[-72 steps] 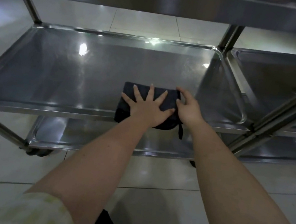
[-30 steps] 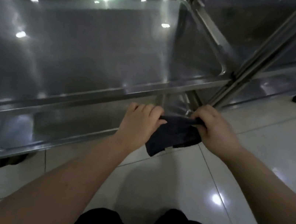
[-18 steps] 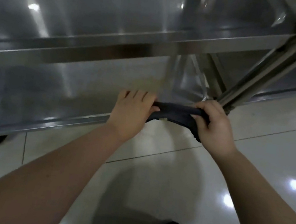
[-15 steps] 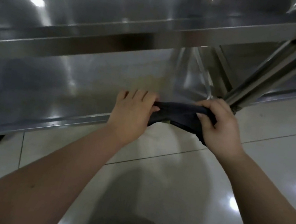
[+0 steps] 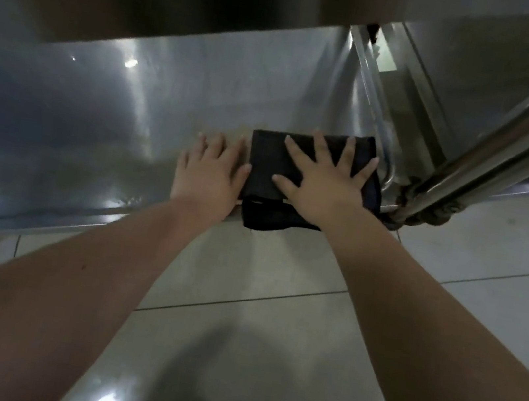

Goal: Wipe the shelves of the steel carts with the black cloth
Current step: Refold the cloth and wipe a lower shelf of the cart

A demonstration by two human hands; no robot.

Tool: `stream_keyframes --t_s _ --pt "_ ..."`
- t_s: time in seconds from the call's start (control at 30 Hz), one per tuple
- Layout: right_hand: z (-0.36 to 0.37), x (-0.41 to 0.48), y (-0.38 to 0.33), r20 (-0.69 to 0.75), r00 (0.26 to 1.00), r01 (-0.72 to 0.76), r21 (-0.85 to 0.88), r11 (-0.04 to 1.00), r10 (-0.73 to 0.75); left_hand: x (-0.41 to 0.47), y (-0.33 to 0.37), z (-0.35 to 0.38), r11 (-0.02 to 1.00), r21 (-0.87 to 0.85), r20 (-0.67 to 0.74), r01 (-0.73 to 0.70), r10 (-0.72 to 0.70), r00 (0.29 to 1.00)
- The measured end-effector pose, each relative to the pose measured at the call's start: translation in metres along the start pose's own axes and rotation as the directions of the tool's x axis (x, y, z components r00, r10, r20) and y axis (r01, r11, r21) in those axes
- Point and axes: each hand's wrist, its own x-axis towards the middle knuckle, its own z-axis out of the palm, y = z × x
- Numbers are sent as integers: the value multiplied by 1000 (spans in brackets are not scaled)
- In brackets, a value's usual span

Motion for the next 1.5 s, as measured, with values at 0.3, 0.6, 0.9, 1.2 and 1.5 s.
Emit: stream_keyframes --t_s 0.3,0.6,0.9,1.2,1.5 --pt "9 38 20 -71 997 30 -114 993 -38 -2 -32 13 995 25 -25 96 -96 995" --pt "-9 104 13 -121 992 6 -204 979 -31 0 -35 14 995 26 -10 91 -91 996" --pt "22 17 8 -76 978 177 -194 965 -195 1 -36 18 996 14 -31 92 -91 995" --pt "6 63 16 -167 980 -135 -183 974 105 -3 -40 16 993 -102 -57 61 -67 996" --pt "23 24 -60 -268 950 203 138 969 -161 -19 -53 -16 896 -442 -232 -47 -64 971"
